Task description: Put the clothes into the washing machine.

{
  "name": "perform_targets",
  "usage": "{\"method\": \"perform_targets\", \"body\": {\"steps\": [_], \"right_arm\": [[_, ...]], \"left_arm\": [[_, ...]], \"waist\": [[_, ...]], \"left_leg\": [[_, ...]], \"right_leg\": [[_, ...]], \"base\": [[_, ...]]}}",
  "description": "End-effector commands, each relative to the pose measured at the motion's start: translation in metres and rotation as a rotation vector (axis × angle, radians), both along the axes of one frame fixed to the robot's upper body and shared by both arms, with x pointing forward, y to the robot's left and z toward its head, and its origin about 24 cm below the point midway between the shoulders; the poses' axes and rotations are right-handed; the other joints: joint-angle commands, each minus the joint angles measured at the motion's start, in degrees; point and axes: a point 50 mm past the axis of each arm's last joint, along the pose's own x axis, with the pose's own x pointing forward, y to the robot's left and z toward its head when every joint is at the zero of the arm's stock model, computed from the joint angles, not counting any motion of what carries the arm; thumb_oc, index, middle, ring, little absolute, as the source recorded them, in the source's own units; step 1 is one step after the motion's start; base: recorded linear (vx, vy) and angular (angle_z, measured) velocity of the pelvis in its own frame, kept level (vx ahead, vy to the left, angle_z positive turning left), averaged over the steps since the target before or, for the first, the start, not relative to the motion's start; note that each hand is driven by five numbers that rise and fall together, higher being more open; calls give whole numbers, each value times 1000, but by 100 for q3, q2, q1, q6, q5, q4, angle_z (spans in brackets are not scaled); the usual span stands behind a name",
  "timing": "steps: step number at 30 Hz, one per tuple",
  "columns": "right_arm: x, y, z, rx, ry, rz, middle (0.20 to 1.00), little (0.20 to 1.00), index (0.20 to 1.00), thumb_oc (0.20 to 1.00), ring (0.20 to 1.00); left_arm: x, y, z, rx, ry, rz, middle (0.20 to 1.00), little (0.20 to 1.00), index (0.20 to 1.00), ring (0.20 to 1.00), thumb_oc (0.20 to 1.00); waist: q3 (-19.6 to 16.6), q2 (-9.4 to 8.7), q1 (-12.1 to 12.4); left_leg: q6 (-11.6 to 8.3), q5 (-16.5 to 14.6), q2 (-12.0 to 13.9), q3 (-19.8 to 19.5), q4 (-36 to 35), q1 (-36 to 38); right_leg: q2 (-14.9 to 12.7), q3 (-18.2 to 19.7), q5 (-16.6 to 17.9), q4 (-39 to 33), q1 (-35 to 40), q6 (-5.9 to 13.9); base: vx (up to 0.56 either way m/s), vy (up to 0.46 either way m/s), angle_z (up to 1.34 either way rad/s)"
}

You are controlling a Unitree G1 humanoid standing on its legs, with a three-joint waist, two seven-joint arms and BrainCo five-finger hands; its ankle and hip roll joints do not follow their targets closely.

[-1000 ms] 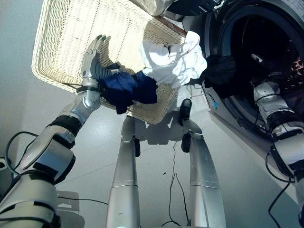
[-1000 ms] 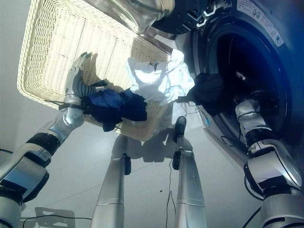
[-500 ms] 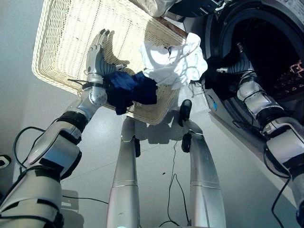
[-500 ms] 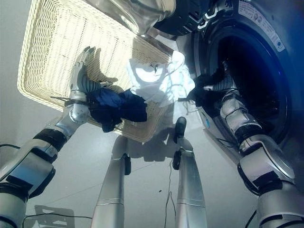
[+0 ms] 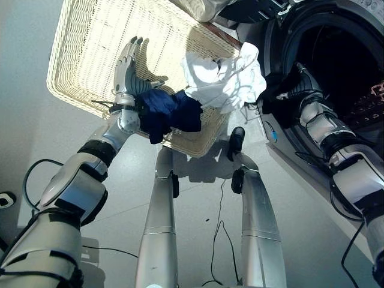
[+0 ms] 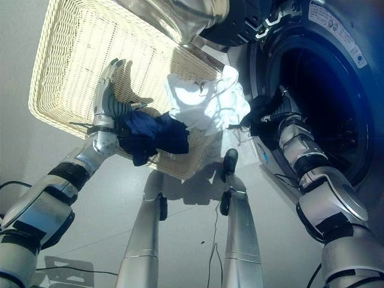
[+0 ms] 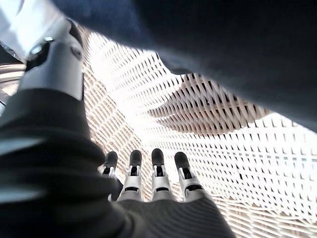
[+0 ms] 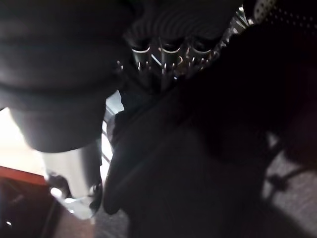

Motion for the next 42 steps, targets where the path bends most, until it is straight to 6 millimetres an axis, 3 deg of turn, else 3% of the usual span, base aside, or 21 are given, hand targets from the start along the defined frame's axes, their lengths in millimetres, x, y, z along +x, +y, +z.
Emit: {"method": "perform_targets", "body": {"steps": [1,3,4,5,17,29,32,35,38,42], "right_arm": [[-13,-37,-16,-192,107,-248,1000,1000,1000,1000,1000],[-14,-37,-13,-235,108,-279,1000,1000,1000,1000,1000],[-14,-37,-11,-266,101,-286,630,630,630,630,630],[-13,-37,-10,-288,105,-292,200,200,200,200,200],[-16,-38,-22,-398,179,-336,200,200,200,200,200],[-19,-43,-26,-283,105,-346,200,200,200,200,200],[-22,-48,-27,-64,14,-373,200,200,200,200,200],[-28,-58,-30,412,-171,-398,200,200,200,200,200],[-36,-73,-16,791,-410,-396,200,200,200,200,200],[-60,-107,16,1292,-914,-367,200,200,200,200,200]], "left_arm": [[0,-9,17,-108,-96,-24,1000,1000,1000,1000,1000],[0,-10,17,-119,-102,-27,1000,1000,1000,1000,1000],[0,-10,18,-127,-105,-28,1000,1000,1000,1000,1000],[0,-10,17,-133,-106,-29,1000,1000,1000,1000,1000],[-1,-12,13,-172,-119,-31,1000,1000,1000,1000,1000],[-1,-11,11,-176,-116,-30,1000,1000,1000,1000,1000],[-2,-10,12,-178,-116,-31,1000,1000,1000,1000,1000],[-3,-10,8,-175,-111,-30,1000,1000,1000,1000,1000],[-5,-6,0,-165,-101,-26,1000,1000,1000,1000,1000],[-12,-1,-18,-122,-81,-21,1000,1000,1000,1000,1000]], "waist": [[-106,332,-59],[-106,358,-52],[-106,370,-51],[-106,376,-51],[-106,392,-41],[-106,384,-46],[-106,386,-43],[-106,381,-60],[-106,359,-74],[-106,219,-92]], "left_leg": [[300,-806,-387,332,731,-35],[303,-792,-391,333,704,-30],[304,-780,-395,332,679,-12],[302,-775,-401,331,676,-8],[318,-714,-404,327,628,5],[327,-681,-409,312,635,2],[324,-676,-404,310,642,-10],[312,-724,-402,286,661,12],[286,-814,-397,246,721,40],[264,-969,-348,183,767,79]], "right_leg": [[519,-336,846,-1190,369,208],[515,-334,855,-1206,368,209],[515,-325,869,-1232,379,212],[518,-315,878,-1244,383,210],[542,-294,878,-1249,400,184],[560,-285,916,-1218,382,176],[561,-280,928,-1219,375,173],[569,-250,940,-1229,384,178],[567,-223,938,-1228,408,199],[583,-220,942,-1273,477,250]], "base": [[0,30,0],[0,0,0],[0,0,0],[0,0,0],[-1,9,0],[0,0,0],[0,0,0],[0,0,0],[0,0,0],[2,-24,0]]}}
